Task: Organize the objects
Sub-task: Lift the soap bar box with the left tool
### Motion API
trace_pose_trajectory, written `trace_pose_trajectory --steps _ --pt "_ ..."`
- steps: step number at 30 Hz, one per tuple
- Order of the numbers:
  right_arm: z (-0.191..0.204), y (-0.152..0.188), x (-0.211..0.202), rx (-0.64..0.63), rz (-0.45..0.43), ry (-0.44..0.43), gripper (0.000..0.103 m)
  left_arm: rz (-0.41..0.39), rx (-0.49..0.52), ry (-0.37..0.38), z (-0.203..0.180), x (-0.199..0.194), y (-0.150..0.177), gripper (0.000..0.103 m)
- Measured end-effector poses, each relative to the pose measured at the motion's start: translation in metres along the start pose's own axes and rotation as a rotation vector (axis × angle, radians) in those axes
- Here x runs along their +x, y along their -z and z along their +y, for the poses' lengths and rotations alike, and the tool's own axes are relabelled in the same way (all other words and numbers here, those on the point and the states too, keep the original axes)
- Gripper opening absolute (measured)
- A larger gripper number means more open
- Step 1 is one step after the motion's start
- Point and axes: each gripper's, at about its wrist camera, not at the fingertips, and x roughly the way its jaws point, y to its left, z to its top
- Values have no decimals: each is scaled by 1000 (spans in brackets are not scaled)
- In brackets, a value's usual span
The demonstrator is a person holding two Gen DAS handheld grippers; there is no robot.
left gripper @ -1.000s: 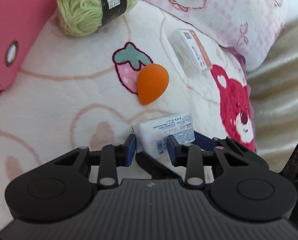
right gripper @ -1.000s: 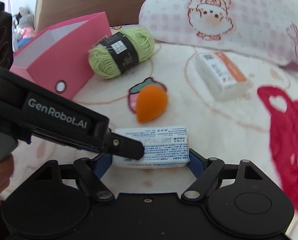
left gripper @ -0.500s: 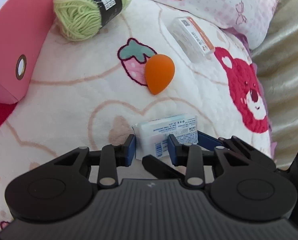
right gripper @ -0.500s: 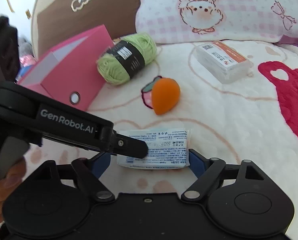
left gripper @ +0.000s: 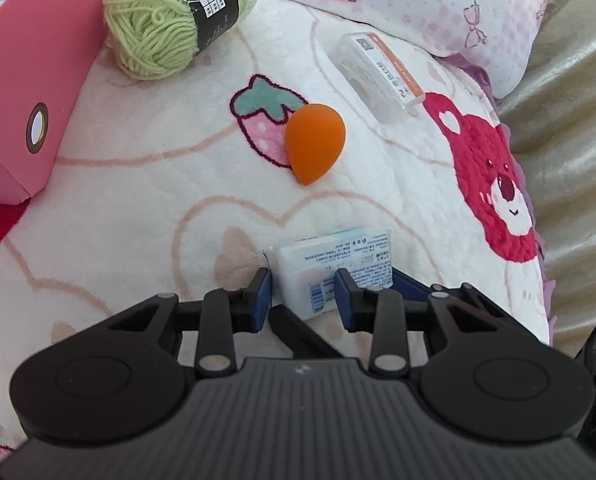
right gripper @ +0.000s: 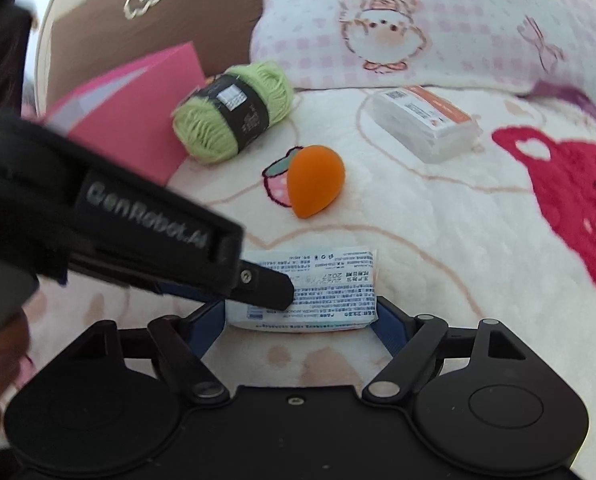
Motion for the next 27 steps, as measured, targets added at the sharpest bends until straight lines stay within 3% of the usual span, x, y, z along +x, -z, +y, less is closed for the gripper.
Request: trace_pose_trajectory --steps 3,10,16,27 --pt "10 0 2 -47 5 47 83 -3 18 -16 -4 -3 2 33" --pt "16 0 -5 -34 5 55 82 4 19 0 0 -14 6 32" --pt "23 -2 -12 -3 46 44 82 51 11 21 7 -22 6 32" --pt "46 -13 -33 21 65 14 83 58 26 17 15 -53 9 36"
